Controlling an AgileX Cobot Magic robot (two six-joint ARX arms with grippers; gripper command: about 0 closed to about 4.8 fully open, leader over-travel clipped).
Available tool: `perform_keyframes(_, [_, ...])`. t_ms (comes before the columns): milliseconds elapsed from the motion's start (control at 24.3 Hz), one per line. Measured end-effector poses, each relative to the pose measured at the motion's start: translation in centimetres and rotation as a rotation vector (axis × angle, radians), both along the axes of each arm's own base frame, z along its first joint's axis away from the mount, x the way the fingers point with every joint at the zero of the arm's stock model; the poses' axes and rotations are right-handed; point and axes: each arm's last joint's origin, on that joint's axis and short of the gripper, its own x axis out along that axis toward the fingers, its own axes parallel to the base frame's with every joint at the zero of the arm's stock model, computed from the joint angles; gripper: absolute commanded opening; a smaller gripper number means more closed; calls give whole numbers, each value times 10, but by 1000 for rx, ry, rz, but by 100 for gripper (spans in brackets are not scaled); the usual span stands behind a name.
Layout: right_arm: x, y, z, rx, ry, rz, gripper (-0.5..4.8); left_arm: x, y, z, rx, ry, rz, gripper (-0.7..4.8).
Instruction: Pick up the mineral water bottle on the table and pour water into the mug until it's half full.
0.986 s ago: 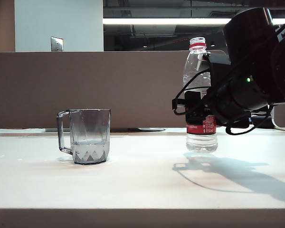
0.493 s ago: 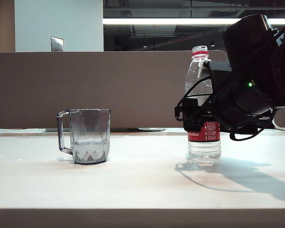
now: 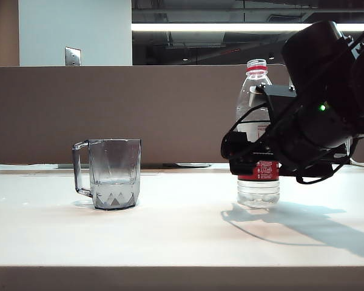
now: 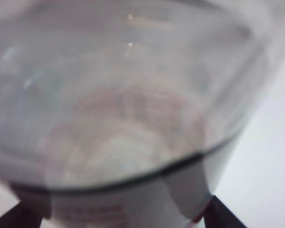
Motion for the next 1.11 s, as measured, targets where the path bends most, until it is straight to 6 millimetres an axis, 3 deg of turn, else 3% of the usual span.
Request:
perform_keyframes(575, [-21, -11, 34, -45, 81, 4, 440, 0, 0, 0, 1, 2, 0, -5])
perform_keyframes(863, [-51, -26, 72, -53, 97, 8, 440, -1, -1, 0, -23, 11, -41, -5])
perform_keyframes(945, [-68, -36, 96, -21, 41, 8, 440, 0, -2, 1, -29, -4, -39, -3])
perform_keyframes(1109, [-92, -46, 118, 53, 3, 63, 440, 5, -4, 5, -55, -54, -40, -3])
